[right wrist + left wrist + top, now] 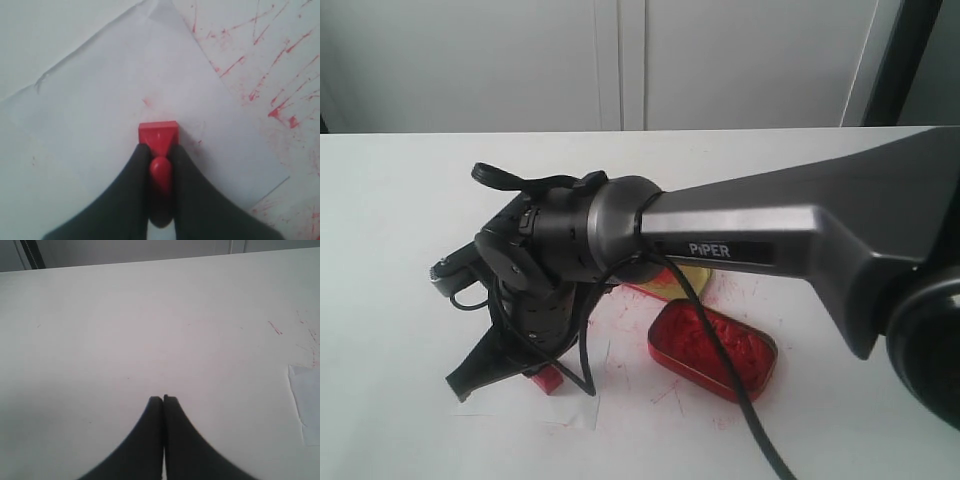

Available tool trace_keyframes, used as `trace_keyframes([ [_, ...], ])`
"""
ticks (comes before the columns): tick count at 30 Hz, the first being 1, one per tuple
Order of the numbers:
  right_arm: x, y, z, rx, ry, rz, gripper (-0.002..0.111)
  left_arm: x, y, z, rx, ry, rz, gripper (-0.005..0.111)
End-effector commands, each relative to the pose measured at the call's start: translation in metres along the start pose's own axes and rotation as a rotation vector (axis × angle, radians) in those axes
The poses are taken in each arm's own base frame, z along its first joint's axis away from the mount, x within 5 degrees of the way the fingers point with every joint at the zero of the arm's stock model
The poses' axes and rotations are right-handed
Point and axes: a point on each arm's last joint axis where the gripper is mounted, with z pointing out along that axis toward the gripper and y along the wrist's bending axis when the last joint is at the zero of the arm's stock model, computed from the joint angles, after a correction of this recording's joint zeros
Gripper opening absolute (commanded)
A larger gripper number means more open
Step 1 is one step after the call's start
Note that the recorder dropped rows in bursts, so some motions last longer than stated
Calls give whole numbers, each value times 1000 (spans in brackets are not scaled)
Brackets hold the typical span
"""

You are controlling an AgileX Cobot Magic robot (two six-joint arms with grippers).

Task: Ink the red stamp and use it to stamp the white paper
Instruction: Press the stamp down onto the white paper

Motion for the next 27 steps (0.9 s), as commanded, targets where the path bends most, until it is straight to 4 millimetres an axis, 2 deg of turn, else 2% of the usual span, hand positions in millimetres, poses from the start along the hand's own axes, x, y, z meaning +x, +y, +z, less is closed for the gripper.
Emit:
trace_keyframes([
  [1,3,-8,-5,2,15,27,0,0,0,0,2,-4,1,0],
  [7,-3,-19,-27,-16,-37,73,0,0,0,0,2,-4,1,0],
  [10,-5,-20,-30,-32,-55,92,0,0,0,0,2,-4,1,0],
  [18,-7,-29,-29,-81,-62,162,0,0,0,0,2,-4,1,0],
  [27,-7,-34,-10,-218,-22,226,0,0,0,0,2,-4,1,0],
])
